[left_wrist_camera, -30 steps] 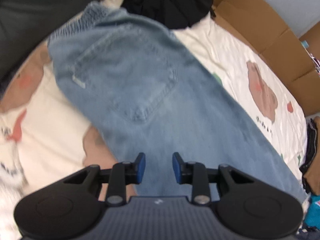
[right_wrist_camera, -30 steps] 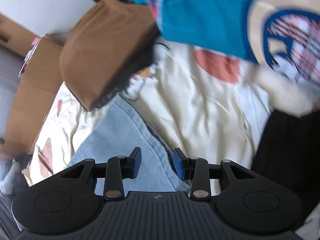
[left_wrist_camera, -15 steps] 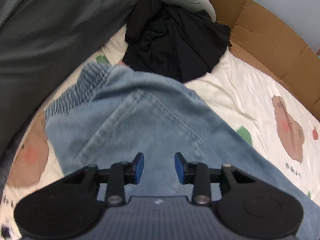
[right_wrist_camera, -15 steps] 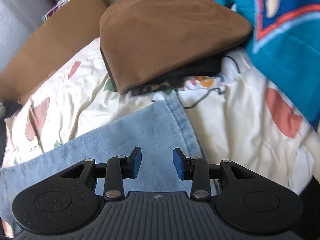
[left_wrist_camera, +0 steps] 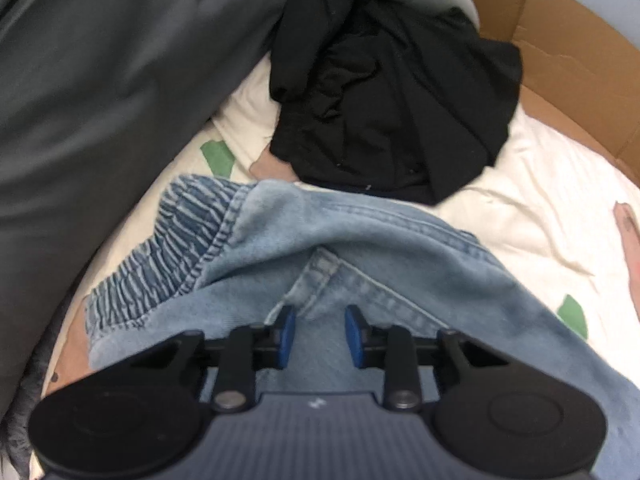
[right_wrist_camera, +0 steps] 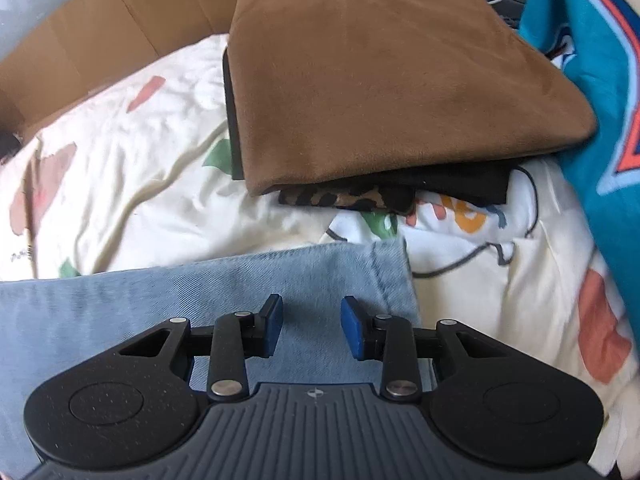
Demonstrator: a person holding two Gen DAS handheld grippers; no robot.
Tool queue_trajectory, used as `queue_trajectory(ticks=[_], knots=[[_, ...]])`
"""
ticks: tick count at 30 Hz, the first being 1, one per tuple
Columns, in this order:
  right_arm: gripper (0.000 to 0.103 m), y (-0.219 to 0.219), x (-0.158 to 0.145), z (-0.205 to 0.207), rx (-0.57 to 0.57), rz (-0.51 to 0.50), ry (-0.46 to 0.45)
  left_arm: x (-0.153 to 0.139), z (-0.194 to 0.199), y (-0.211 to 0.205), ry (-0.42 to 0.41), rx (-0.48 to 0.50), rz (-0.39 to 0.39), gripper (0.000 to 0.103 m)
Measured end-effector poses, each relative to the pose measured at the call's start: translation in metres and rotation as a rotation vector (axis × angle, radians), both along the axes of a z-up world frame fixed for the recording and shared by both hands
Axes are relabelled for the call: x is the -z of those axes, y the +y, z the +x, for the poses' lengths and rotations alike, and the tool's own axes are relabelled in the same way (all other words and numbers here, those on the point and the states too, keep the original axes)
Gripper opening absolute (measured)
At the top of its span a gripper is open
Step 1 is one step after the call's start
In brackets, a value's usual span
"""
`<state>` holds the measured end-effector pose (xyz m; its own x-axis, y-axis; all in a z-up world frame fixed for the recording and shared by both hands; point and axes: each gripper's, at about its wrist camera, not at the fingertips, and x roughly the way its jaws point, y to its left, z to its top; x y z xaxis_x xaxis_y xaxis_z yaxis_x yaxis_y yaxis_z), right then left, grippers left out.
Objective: Fold clothes
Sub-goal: 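Move both open grippers over the jeans waistband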
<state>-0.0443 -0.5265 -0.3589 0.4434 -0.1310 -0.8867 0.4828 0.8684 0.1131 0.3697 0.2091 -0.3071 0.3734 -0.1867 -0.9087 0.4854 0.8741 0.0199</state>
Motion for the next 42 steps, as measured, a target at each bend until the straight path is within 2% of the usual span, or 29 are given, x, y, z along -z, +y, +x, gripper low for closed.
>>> queue_trajectory(ticks=[6, 10, 13, 17, 20, 22, 27, 33, 36, 42], knots=[[0.038, -0.006, 0.010, 0.015, -0.026, -0.014, 0.013, 0.012, 0.011, -0.010, -0.021, 0.007, 0.024, 0.031], [0.036, -0.008, 0.009, 0.023, -0.039, -0.040, 0.008, 0.018, 0.023, -0.016, -0.009, 0.004, 0.024, 0.030], [0.036, -0.013, 0.010, 0.034, -0.032, -0.043, 0.010, 0.022, 0.026, -0.022, -0.011, 0.041, 0.046, 0.030], [0.036, -0.010, 0.004, 0.049, -0.035, -0.091, 0.033, 0.021, 0.026, -0.026, -0.006, 0.048, 0.064, 0.030], [0.036, -0.001, -0.012, 0.051, -0.051, -0.095, -0.006, 0.009, 0.011, -0.028, -0.052, 0.072, 0.073, 0.026], [0.036, 0.009, -0.022, 0.051, -0.068, -0.084, -0.037, -0.002, 0.000, -0.026, -0.051, 0.070, 0.030, 0.026], [0.036, 0.044, -0.029, 0.051, -0.120, -0.006, -0.079, -0.018, -0.036, -0.038, -0.042, 0.148, -0.039, 0.027], [0.036, 0.092, -0.021, 0.053, -0.220, 0.067, -0.075, -0.014, -0.084, -0.068, 0.032, 0.240, -0.111, 0.027], [0.036, 0.115, -0.016, 0.055, -0.271, 0.103, -0.069, -0.008, -0.110, -0.084, 0.046, 0.276, -0.114, 0.027], [0.037, 0.142, -0.009, 0.057, -0.300, 0.074, -0.029, 0.011, -0.150, -0.113, 0.067, 0.350, -0.110, 0.033]])
